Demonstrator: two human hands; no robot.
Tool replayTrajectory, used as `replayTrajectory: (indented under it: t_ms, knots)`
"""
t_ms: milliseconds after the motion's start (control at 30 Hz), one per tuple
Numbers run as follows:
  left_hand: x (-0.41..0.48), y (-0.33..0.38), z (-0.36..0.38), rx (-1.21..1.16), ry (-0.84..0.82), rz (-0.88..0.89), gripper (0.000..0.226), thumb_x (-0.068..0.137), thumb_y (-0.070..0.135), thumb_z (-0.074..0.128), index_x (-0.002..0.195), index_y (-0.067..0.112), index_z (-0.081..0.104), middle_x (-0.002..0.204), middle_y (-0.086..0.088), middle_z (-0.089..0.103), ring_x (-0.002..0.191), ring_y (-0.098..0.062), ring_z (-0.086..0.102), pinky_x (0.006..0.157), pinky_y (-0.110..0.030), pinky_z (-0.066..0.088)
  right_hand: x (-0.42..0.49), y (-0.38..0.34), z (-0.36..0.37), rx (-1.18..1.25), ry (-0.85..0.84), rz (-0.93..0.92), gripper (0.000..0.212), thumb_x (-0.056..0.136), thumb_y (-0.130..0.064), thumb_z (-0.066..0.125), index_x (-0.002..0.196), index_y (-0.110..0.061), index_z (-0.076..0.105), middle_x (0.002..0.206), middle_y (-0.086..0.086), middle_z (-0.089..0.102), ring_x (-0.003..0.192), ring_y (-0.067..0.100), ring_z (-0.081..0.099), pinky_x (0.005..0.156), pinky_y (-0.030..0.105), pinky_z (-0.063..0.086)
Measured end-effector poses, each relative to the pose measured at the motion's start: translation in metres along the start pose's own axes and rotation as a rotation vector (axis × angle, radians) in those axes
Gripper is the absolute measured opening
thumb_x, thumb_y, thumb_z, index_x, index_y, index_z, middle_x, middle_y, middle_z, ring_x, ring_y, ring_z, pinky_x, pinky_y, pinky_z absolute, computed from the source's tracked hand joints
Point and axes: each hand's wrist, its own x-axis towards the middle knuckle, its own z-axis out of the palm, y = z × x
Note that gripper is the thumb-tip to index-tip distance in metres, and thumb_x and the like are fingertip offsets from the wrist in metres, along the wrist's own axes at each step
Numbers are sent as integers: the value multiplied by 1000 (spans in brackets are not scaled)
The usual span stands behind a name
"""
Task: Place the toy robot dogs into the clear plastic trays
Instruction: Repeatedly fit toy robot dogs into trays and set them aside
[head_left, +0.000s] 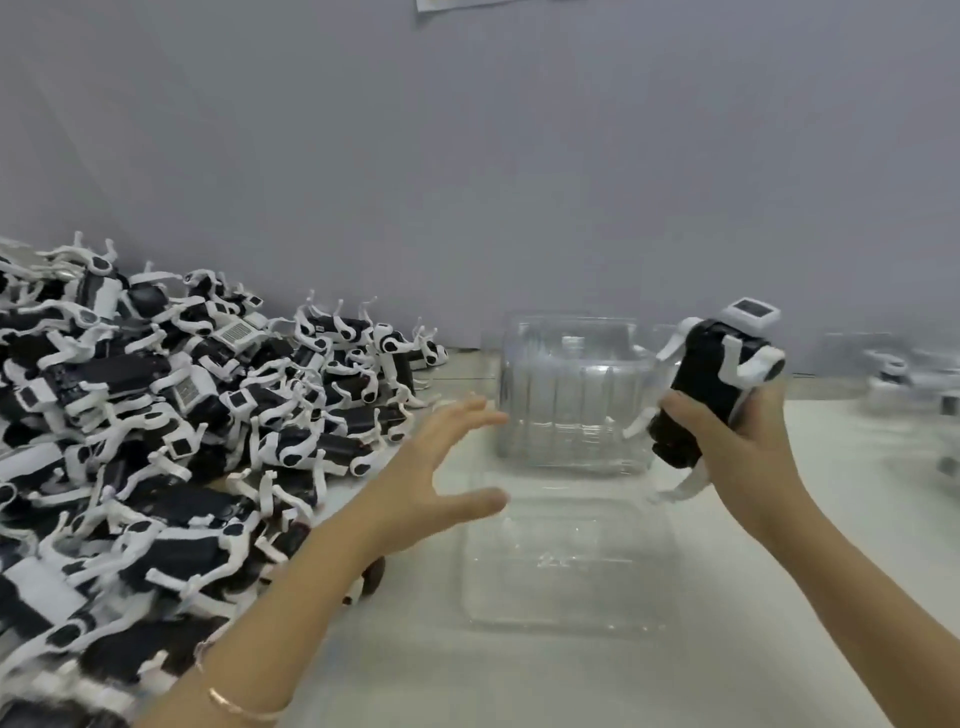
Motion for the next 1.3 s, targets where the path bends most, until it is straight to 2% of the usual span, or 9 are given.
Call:
replayTrajectory:
  t_ms: [167, 267, 433, 533, 700, 833, 1033, 1167, 1300]
  knots:
    - [-21, -19, 20, 146, -195, -224, 83, 50, 83, 64, 126, 56, 45, 137, 49, 19, 118, 7, 45, 103, -29, 42, -8, 11, -19, 147, 244, 257, 31, 95, -12, 54, 122, -16, 39, 118, 22, 53, 96, 36, 64, 45, 31, 52]
    - [-29, 3, 39, 589, -220, -261, 126, 40, 103, 26, 149, 40, 29, 139, 23, 20, 103, -7, 46, 86, -24, 39, -16, 11, -32, 189, 291, 320, 23, 95, -11, 47, 114, -19, 36, 108, 21, 56, 76, 27, 65, 43, 29, 49]
    - [-49, 56, 65, 647, 314, 376, 90, 84, 81, 23, 114, 12, 72, 54, 5, 53, 38, -15, 42, 45, -24, 30, -23, 12, -51, 105, 358, 307, 29, 95, -15, 51, 122, -18, 39, 117, 21, 58, 84, 32, 66, 53, 35, 49]
    - [-49, 51, 58, 398, 240, 684, 32, 86, 41, 52, 103, 18, 66, 69, 5, 64, 58, -15, 58, 61, -33, 42, -29, 10, -61, 64, 333, 267, 16, 95, -14, 53, 107, -24, 49, 105, 13, 57, 76, 34, 66, 45, 33, 47]
    - [-37, 16, 50, 424, -172, 494, 54, 73, 45, 70, 122, 24, 65, 145, 9, 49, 140, -13, 37, 113, -30, 28, -36, 0, -74, -46, 201, 211, 31, 91, -12, 62, 118, -26, 58, 85, 10, 67, 58, 26, 67, 46, 34, 50]
    - [-22, 7, 75, 491, -66, 594, 41, 82, 53, 66, 102, 18, 73, 109, 5, 70, 111, -21, 64, 92, -40, 48, -39, -6, -71, -117, 194, 210, 43, 83, -18, 74, 113, -40, 51, 88, 0, 75, 60, 24, 70, 60, 45, 46]
    - [-4, 22, 109, 634, 288, 613, 45, 80, 61, 62, 82, 18, 74, 77, 7, 69, 66, -19, 62, 74, -31, 40, -42, -23, -62, -237, 28, 143, 43, 77, -18, 78, 95, -55, 65, 93, -19, 73, 58, 10, 65, 33, 17, 36]
    - [-3, 13, 105, 419, 491, 512, 60, 74, 73, 64, 106, 22, 69, 107, 5, 68, 99, -13, 62, 90, -32, 40, -39, -25, -63, -385, -90, 110, 49, 79, -14, 77, 98, -58, 67, 71, -17, 69, 55, 8, 60, 35, 18, 37]
    - [7, -19, 90, -213, 169, 116, 99, 51, 81, 73, 136, 51, 33, 151, 20, 30, 140, -2, 30, 111, -23, 27, -35, -22, -61, -443, -138, 104, 46, 78, -13, 78, 102, -50, 66, 65, -22, 65, 53, 3, 57, 36, 17, 39]
